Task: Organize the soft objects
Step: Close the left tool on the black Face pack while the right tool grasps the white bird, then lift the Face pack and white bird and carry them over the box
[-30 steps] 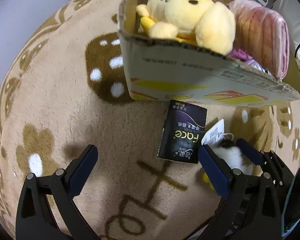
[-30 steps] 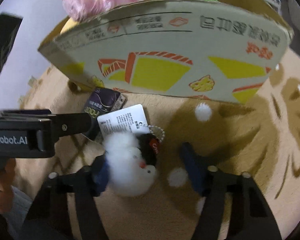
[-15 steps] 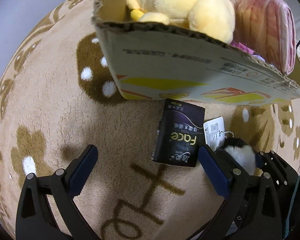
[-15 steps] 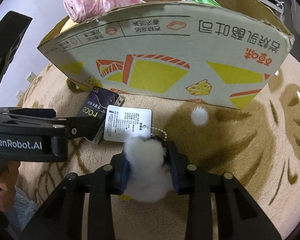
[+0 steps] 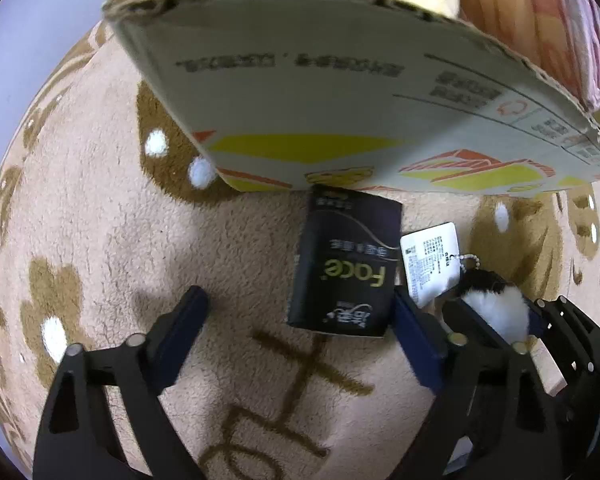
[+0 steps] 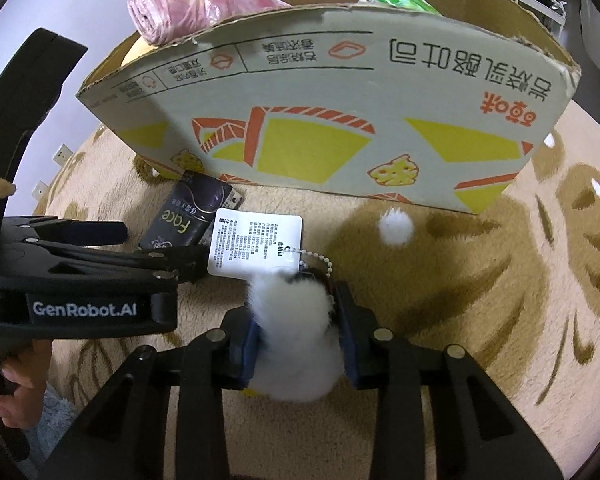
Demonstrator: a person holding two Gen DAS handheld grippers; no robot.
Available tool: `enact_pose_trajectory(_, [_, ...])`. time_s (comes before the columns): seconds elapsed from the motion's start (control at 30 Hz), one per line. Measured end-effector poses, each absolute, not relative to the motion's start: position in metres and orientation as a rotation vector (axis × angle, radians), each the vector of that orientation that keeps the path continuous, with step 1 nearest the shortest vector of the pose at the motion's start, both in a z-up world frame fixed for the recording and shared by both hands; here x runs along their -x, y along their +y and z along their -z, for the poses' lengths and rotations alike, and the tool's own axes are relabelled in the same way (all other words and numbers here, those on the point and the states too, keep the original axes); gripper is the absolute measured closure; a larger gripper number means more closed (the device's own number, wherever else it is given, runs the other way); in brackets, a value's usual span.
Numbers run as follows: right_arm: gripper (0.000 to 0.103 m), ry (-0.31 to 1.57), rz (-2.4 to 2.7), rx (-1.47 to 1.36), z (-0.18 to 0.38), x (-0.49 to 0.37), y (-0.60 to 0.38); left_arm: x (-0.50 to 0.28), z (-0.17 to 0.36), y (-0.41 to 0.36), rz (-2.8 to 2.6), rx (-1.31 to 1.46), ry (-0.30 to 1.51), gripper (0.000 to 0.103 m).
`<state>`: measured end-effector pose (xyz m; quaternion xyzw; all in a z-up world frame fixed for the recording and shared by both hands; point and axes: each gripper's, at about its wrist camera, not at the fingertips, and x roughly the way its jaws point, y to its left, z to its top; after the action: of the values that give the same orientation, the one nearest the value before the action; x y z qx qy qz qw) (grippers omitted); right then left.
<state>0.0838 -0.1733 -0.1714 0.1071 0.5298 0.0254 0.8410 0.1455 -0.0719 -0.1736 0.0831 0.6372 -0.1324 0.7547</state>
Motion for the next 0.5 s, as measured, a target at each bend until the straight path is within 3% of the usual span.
enact_pose_trajectory(0.33, [0.069,1.081,-0.029,-0.199,0.163,-0.079,-0.174,-0.147,0.165,-0.068,0.288,-0.168,1.358,0.058])
enact_pose_trajectory(0.5, [0.07,1.023,-0.009,-0.198,0.15,-0.075,-0.181,-0.145,0.16,-0.06,0.284,-0.138,1.344,0.058])
